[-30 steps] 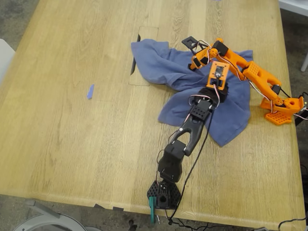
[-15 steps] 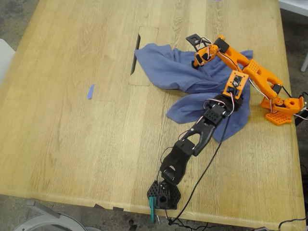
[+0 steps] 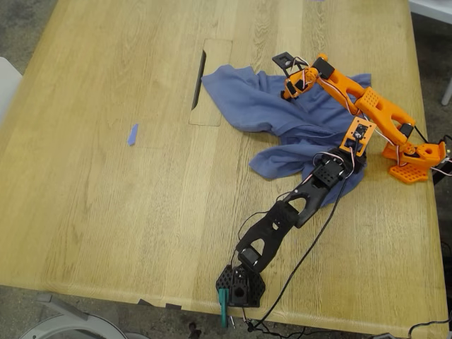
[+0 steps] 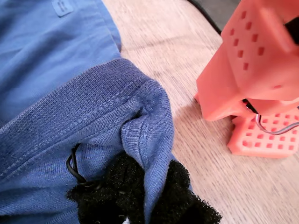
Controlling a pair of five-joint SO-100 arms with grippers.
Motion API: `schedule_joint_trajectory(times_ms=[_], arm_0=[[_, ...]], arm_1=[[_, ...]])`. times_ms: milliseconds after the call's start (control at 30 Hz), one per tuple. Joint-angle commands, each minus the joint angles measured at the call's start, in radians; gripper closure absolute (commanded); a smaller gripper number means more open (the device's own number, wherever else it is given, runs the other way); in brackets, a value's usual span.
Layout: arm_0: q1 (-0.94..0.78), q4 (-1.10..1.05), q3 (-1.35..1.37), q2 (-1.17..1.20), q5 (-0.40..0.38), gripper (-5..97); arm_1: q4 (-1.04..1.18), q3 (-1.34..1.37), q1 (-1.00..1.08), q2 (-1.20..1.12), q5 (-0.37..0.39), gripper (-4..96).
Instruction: Fold a T-shirt
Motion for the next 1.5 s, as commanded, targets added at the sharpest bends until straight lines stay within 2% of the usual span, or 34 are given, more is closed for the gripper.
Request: schedule_joint_trajectory(times_ms=[0, 100, 233, 400, 567, 667, 867, 967, 1100, 1333, 1467], arm_0=[[0.155, 0.040, -0.265, -0.028, -0.014, 92], [0.172, 0.150, -0.491, -0.166, -0.017, 92], [0.172, 0.425, -1.035, -0.503, -0.020, 92], [0.135, 0.492, -1.034, -0.511, -0.009, 91], [0.103, 0.554, -1.034, -0.476, 0.003, 80], [0.101, 0.609, -1.034, -0.453, 0.014, 70], [0.106, 0.658, -1.034, -0.430, 0.098, 36], [0.097, 0.684, -1.034, -0.423, 0.137, 27], [0.086, 0.699, -1.032, -0.417, 0.166, 21], [0.074, 0.690, -1.032, -0.405, 0.241, 18], [0.064, 0.571, -1.028, -0.425, 0.265, 18]], arm_1=[[-0.026, -0.052, 0.023, 0.018, 0.006, 91.4], [-0.021, -0.052, 0.029, 0.018, 0.006, 91.4], [-0.011, -0.052, 0.032, 0.028, 0.005, 91.4], [0.005, -0.052, 0.040, 0.038, 0.002, 91.4], [0.021, -0.052, 0.044, 0.048, -0.003, 91.4], [0.031, -0.052, 0.046, 0.051, -0.005, 91.4], [0.041, -0.052, 0.044, 0.052, -0.005, 91.4], [0.046, -0.052, 0.041, 0.054, -0.005, 91.4], [0.055, -0.052, 0.035, 0.061, -0.005, 91.4], [0.075, -0.052, 0.032, 0.075, -0.003, 91.4], [0.083, -0.052, 0.026, 0.077, -0.003, 91.4]])
